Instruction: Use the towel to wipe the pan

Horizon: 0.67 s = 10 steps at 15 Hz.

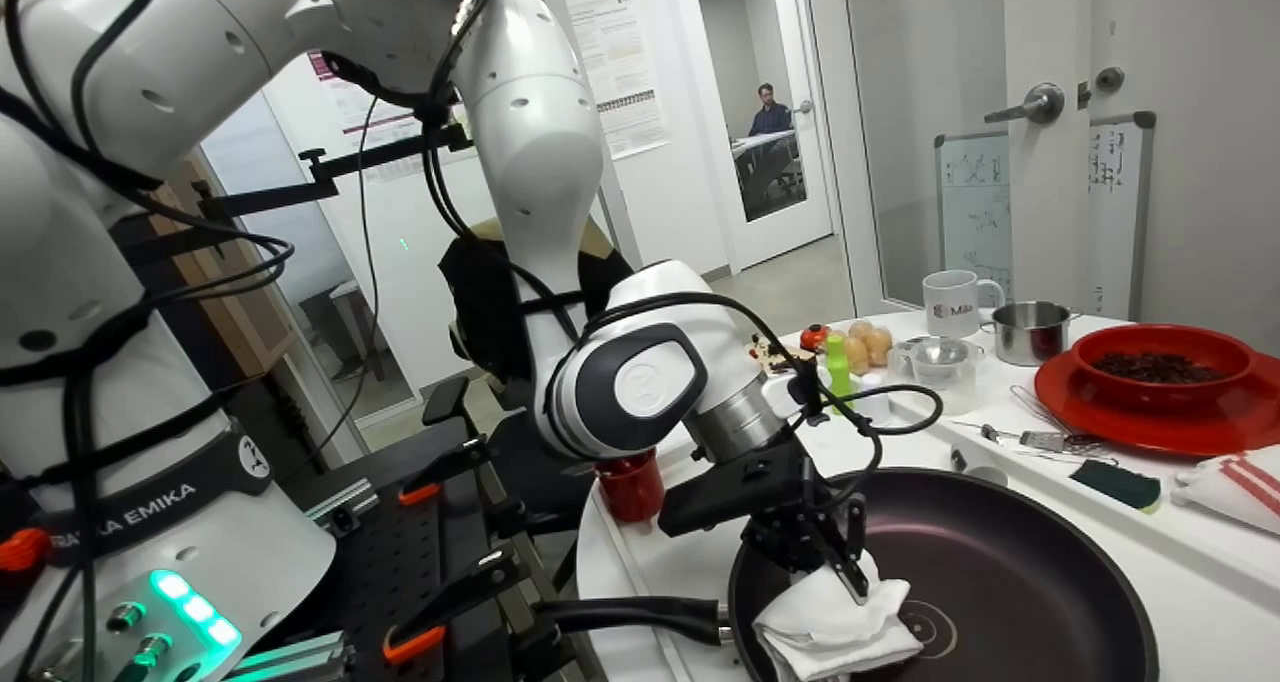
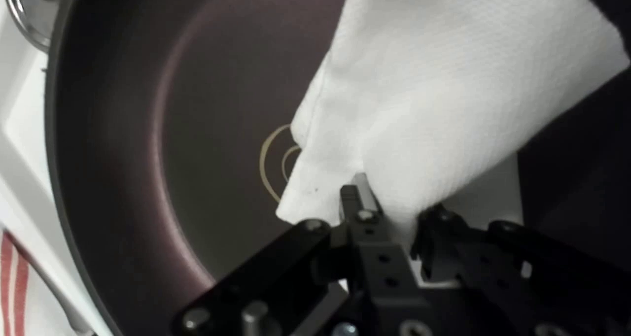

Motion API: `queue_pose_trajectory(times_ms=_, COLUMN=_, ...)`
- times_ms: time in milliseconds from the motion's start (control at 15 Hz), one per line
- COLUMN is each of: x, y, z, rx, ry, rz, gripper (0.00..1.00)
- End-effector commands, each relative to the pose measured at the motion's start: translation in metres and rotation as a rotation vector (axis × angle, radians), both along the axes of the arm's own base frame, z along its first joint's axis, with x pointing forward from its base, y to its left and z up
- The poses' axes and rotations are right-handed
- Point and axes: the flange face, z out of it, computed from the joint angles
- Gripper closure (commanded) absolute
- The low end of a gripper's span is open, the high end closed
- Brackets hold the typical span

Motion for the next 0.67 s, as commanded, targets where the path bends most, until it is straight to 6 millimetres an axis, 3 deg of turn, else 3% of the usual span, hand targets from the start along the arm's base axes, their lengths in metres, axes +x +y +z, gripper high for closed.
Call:
queue_pose_trajectory(times_ms=0, x=0.002, y=0.029, z=-0.001, rx=-0.007, ry=0.009, rz=0.076, gripper=0.92)
queue_pose_trajectory(times_ms=267, x=0.015, y=0.045, z=-0.003, rx=-0.012, ry=-0.023, rz=0.093, gripper=0.92)
queue_pose_trajectory(times_ms=600, x=0.043, y=0.038, z=0.002, rx=-0.017, ry=-0.095, rz=0.06, gripper=0.92)
